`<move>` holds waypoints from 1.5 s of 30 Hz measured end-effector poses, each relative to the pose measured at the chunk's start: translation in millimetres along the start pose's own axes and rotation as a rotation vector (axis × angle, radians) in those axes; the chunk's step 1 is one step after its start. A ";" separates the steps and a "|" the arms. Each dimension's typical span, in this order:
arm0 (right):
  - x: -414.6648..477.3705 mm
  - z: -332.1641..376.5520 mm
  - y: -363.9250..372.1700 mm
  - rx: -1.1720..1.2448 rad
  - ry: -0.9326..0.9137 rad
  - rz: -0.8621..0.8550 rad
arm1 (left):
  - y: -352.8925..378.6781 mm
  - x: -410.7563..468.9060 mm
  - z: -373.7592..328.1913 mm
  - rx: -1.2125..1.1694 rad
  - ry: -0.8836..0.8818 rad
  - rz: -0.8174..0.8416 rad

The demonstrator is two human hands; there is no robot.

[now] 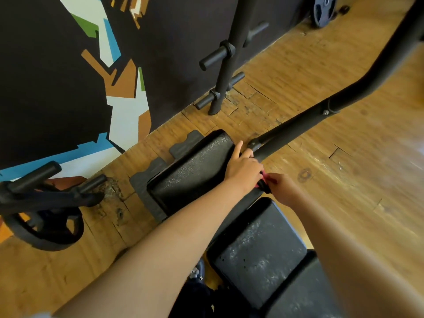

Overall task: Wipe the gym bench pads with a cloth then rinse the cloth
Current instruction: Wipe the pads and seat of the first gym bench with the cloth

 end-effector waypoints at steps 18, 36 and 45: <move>-70.1 -24.4 -15.1 0.494 0.262 0.067 | 46.0 -134.8 -68.1 -1.407 -1.205 -0.276; -39.9 -15.9 -4.3 0.457 0.384 -0.208 | 44.4 -96.3 -82.3 -2.129 -1.621 0.097; -40.0 -13.9 11.5 0.475 0.434 -0.078 | 48.4 -92.9 -73.3 -2.028 -1.815 -0.146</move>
Point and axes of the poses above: each hand's wrist, its own x-axis towards the middle knuckle, its own y-axis out of the palm, z = x × y, the point moved 1 cm from there along x, towards the middle knuckle, and after that the axes turned 13 degrees about -z, right-handed, at the moved point
